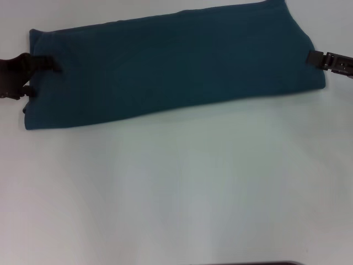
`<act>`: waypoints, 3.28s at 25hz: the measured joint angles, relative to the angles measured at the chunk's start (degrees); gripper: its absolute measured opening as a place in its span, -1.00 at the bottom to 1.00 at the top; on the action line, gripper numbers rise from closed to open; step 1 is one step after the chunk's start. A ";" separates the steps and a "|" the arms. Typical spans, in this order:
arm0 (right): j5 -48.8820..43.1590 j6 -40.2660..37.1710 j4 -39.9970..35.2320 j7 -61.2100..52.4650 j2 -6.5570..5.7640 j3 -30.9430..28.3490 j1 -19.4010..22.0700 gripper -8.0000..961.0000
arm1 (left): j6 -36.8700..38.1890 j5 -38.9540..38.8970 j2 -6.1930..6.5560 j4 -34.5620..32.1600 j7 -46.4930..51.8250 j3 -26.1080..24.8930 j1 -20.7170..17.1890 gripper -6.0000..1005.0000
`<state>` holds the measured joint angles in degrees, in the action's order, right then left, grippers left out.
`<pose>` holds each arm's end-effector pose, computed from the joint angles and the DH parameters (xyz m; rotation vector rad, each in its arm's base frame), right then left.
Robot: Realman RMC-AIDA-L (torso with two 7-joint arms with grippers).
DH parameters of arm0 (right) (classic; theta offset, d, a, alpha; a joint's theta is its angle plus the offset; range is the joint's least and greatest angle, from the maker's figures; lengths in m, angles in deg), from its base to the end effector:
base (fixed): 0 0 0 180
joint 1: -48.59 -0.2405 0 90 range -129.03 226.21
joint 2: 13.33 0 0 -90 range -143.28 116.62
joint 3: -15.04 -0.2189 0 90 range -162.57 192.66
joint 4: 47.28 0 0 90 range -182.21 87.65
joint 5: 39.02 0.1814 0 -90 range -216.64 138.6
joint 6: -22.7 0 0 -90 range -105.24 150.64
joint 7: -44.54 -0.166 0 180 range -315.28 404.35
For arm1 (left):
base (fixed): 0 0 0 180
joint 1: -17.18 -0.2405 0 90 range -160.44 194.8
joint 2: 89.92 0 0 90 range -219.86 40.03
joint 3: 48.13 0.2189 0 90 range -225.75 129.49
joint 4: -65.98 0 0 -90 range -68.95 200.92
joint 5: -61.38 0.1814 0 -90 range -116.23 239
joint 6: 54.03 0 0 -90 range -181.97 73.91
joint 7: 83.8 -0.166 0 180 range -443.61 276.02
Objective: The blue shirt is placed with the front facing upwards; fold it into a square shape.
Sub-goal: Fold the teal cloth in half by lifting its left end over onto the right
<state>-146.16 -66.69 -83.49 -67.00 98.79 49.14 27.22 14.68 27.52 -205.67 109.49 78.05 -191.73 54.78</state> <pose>0.2681 0.2873 0.0619 -2.2207 1.4865 0.9243 -0.2782 0.3567 0.0379 -1.6851 -2.0003 -0.3002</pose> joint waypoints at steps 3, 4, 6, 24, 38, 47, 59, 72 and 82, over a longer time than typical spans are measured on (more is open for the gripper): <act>0.00 0.14 0.00 0.00 0.02 0.00 0.01 0.87 | 0.08 -0.23 -0.03 1.17 -0.01 -0.16 0.04 0.89; 0.00 0.15 0.00 0.00 0.03 0.00 0.01 0.87 | -0.06 -0.33 -0.09 1.83 0.04 -0.25 0.02 0.89; 0.00 0.21 0.00 -0.03 0.03 0.00 0.01 0.87 | -0.70 -0.28 -0.34 2.95 0.19 -0.23 0.00 0.89; 0.00 0.65 0.00 -0.26 -0.06 0.02 -0.25 0.87 | -4.63 -0.22 -0.74 -1.33 -0.36 3.64 2.09 0.89; 0.00 0.88 0.00 -0.25 -0.06 0.09 -0.03 0.87 | -2.65 -0.51 -0.85 1.08 -0.11 3.21 2.00 0.89; 0.00 0.90 0.00 -0.33 -0.06 0.00 0.01 0.87 | -3.58 0.05 -0.42 0.93 0.07 3.31 1.63 0.89; 0.00 1.09 0.00 -0.89 -0.32 0.00 -0.33 0.87 | -2.36 1.37 -0.62 -0.11 0.11 3.48 1.02 0.89; 0.00 1.48 0.00 -1.01 -0.58 0.00 -0.59 0.87 | -1.05 -0.03 -0.75 2.38 0.41 3.15 1.03 0.89; 0.00 1.78 0.01 -1.09 -0.59 0.06 -0.77 0.87 | -4.13 0.77 -0.79 2.86 1.13 3.62 1.09 0.89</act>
<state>-146.16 -64.91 -83.48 -68.09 98.20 49.20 26.45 10.55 28.29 -206.46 112.35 79.19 -188.11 55.86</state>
